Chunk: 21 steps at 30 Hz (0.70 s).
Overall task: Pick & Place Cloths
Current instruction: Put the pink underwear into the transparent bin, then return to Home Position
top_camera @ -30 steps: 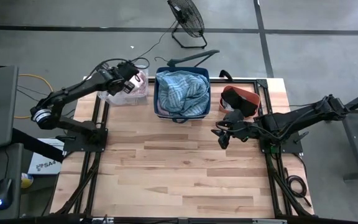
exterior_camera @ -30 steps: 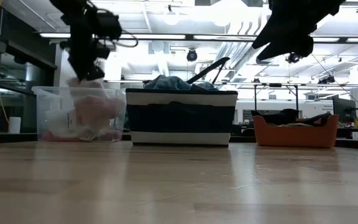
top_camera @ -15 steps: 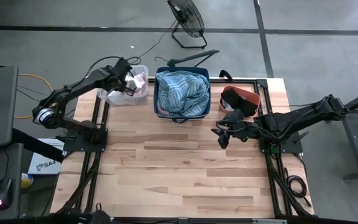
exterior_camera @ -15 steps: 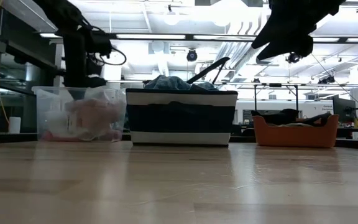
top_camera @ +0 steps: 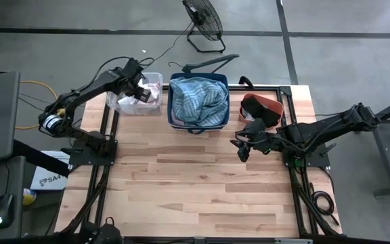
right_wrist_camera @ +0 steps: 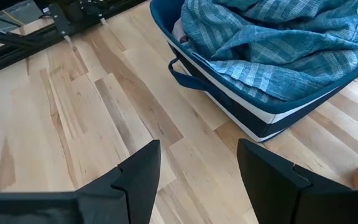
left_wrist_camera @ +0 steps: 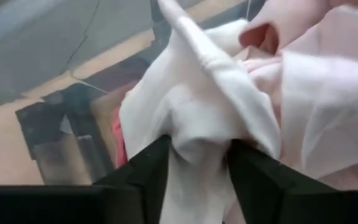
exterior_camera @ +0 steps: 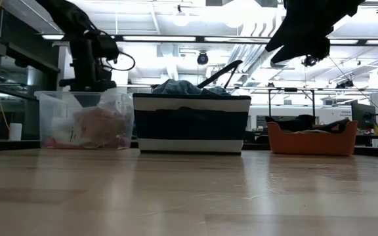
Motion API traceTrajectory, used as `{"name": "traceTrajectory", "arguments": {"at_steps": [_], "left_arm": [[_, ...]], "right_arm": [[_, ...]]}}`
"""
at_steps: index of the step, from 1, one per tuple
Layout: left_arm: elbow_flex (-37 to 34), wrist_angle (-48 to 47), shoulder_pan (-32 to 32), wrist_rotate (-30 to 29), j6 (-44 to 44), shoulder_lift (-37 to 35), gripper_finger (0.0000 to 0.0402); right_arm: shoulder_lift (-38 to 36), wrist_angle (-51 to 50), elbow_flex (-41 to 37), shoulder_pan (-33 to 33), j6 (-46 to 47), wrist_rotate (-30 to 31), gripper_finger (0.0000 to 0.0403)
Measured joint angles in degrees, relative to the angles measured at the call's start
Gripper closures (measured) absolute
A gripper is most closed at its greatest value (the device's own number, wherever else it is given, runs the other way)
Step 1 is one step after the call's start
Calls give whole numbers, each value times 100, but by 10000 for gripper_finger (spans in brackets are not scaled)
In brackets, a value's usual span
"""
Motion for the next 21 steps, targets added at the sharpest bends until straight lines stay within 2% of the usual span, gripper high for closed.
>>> {"name": "traceTrajectory", "arguments": {"at_steps": [5,12,17,21], "left_arm": [[404,-501,6,-2,-17,-16,208],[914,-950,4,254,-22,-343,195],[905,-820,-1,976,-80,-1018,195],[553,-459,-309,1618,-22,-1796,195]], "right_arm": [[0,0,0,0,13,0,198],[1,0,0,0,-15,-2,198],[2,-2,0,17,-120,97,198],[0,2,0,196,-156,509,198]]}}
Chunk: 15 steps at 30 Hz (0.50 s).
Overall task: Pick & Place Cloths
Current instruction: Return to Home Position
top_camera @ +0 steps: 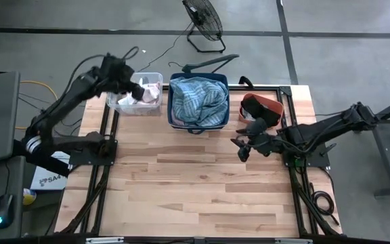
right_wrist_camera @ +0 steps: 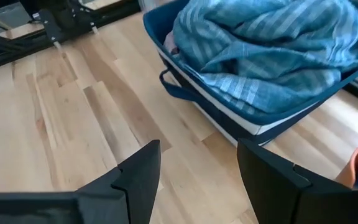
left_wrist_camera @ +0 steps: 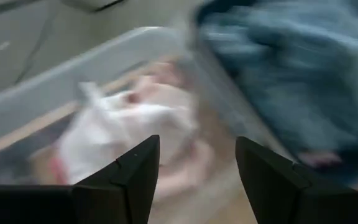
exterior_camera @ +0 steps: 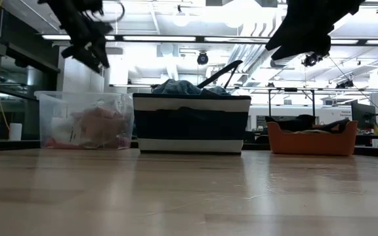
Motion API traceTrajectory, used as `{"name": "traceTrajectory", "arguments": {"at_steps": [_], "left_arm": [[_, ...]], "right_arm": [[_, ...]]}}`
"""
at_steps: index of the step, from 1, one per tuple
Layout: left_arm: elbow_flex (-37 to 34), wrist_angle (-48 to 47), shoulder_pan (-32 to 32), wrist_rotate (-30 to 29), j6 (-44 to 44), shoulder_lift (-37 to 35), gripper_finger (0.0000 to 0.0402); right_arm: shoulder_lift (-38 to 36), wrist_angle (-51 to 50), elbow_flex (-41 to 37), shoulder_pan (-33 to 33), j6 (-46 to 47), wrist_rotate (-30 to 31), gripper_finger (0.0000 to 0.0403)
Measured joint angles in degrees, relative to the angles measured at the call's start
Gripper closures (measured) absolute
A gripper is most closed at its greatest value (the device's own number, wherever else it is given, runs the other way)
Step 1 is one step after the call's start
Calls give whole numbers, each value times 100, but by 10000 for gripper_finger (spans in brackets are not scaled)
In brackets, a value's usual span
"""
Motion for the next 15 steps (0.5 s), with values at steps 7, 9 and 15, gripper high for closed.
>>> {"name": "traceTrajectory", "arguments": {"at_steps": [7,9,15], "left_arm": [[-1362,1082,-1583,377,-290,-1522,194],[-1818,1463,-2160,412,-394,-1882,194],[-3318,3365,-3941,417,-580,-2596,194]], "right_arm": [[-2,952,-239,569,-153,353,198],[-2,1837,-565,716,-382,292,198],[-2,5072,-1996,809,-854,-401,198]]}}
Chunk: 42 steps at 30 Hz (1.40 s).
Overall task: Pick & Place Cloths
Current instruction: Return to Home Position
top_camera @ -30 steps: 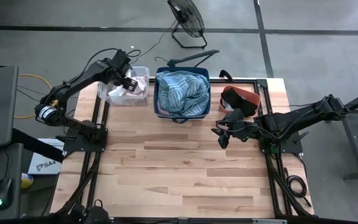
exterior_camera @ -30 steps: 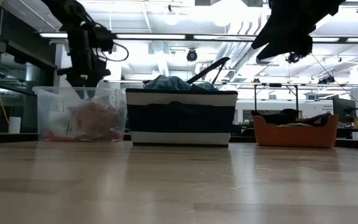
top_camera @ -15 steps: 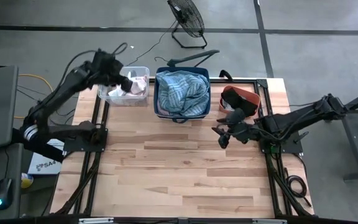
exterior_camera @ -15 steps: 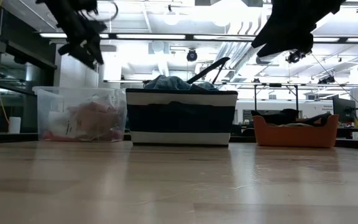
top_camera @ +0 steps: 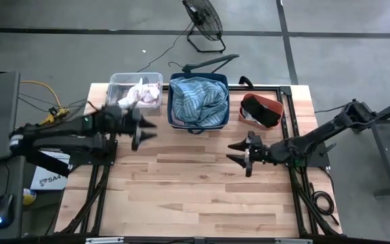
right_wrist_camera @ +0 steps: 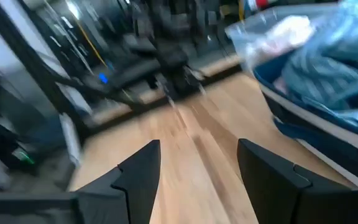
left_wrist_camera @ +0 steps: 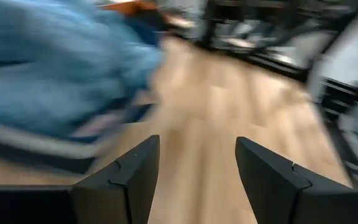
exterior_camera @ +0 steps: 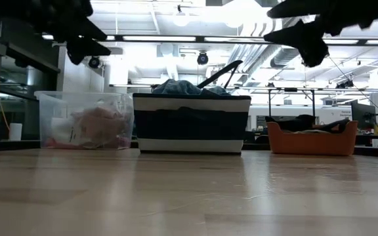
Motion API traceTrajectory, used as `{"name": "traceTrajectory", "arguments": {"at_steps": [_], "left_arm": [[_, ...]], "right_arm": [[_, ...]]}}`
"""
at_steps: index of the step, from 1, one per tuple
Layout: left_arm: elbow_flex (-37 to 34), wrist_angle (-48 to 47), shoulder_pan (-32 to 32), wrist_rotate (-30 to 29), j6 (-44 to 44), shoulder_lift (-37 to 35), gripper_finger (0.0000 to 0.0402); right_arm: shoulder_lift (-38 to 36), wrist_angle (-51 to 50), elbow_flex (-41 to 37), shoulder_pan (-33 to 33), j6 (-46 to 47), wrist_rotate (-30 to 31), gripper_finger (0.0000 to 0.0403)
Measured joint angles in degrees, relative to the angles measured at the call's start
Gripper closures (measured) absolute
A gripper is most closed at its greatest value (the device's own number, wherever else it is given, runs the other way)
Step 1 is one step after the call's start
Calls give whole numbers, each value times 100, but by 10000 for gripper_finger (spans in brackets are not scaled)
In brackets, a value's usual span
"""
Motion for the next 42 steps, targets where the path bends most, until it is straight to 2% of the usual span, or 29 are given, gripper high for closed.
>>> {"name": "traceTrajectory", "arguments": {"at_steps": [4,7,12,16,23,28,33,36,42], "left_arm": [[-826,1406,-986,-142,159,-38,194],[-1133,1943,-1472,-237,451,-45,194],[-1329,1915,-1833,-213,768,-276,194],[-1355,1580,-1821,-190,1064,-964,194],[-1412,522,-1822,-208,1301,-2470,194],[-1974,497,-1822,-227,1299,-3336,194],[-2359,679,-1824,-161,1210,-3355,194],[-2543,1219,-1824,-146,1377,-3287,194],[-2932,1603,-1824,-207,1686,-3372,194]], "right_arm": [[0,1894,-830,-2,-420,-119,198],[-1,2931,-1308,-79,-683,-150,198],[-2,3900,-1935,-438,-763,-786,198],[-8,4474,-2356,-790,-761,-1084,198],[-315,4161,-2366,-1525,-807,-1924,198],[-487,4048,-2366,-2018,-700,-2307,198],[-493,4037,-2369,-2373,-562,-2392,198],[-487,3974,-2371,-2459,-516,-2417,198],[-483,3849,-2375,-2571,-518,-2325,198]]}}
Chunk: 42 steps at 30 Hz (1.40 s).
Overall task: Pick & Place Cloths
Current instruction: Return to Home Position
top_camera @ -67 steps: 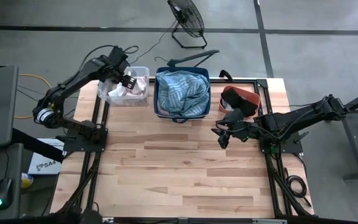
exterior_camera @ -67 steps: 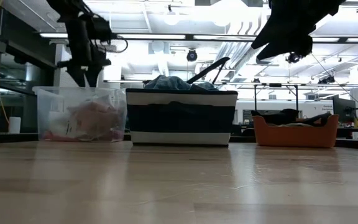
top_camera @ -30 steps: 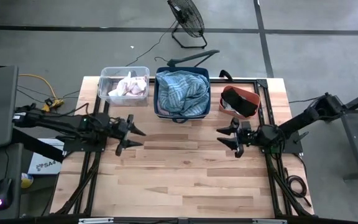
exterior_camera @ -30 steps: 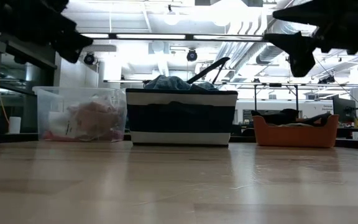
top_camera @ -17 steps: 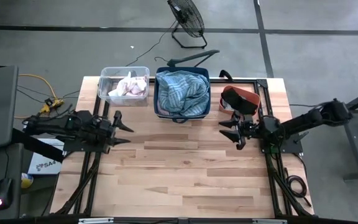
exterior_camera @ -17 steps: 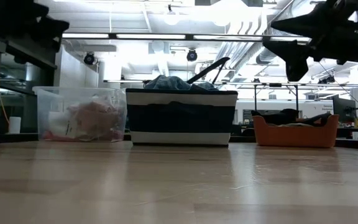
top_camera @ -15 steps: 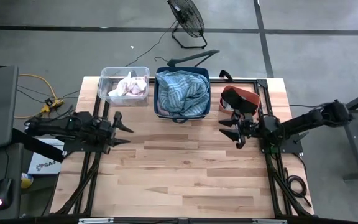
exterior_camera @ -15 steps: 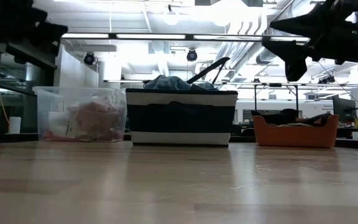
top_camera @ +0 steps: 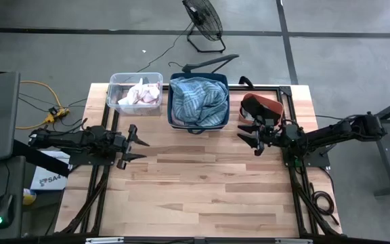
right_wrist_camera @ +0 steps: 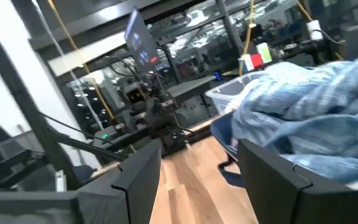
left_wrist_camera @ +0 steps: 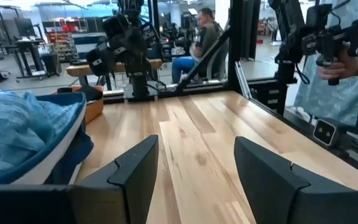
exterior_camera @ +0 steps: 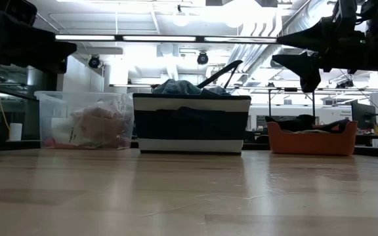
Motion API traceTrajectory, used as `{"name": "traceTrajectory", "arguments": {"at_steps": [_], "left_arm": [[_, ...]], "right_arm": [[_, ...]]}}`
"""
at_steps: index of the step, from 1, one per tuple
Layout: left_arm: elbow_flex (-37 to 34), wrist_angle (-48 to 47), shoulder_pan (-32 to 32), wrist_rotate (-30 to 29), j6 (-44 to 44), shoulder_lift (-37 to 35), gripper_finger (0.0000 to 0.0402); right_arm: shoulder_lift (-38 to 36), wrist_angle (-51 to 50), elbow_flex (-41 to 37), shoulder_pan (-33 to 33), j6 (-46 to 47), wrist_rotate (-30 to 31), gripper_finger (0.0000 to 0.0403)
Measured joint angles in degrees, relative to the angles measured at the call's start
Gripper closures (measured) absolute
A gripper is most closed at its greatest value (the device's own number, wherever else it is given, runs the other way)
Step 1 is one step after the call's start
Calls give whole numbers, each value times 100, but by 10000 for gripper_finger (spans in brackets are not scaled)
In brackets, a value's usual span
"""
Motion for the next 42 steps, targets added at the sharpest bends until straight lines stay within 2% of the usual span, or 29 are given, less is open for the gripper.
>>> {"name": "traceTrajectory", "arguments": {"at_steps": [5,9,13,18,42], "left_arm": [[-42,8,0,-169,91,31,194],[-46,-43,0,-457,-253,40,194],[-53,-51,2,-491,-559,42,194],[-60,-51,2,-491,-803,42,194],[-68,-45,2,-496,-806,42,194]], "right_arm": [[0,-400,-4,-3,59,250,198],[0,-697,-4,-3,11,240,198],[1,-960,-7,-3,39,237,198],[0,-970,-7,-1,39,250,198],[0,-969,-11,-3,39,257,198]]}}
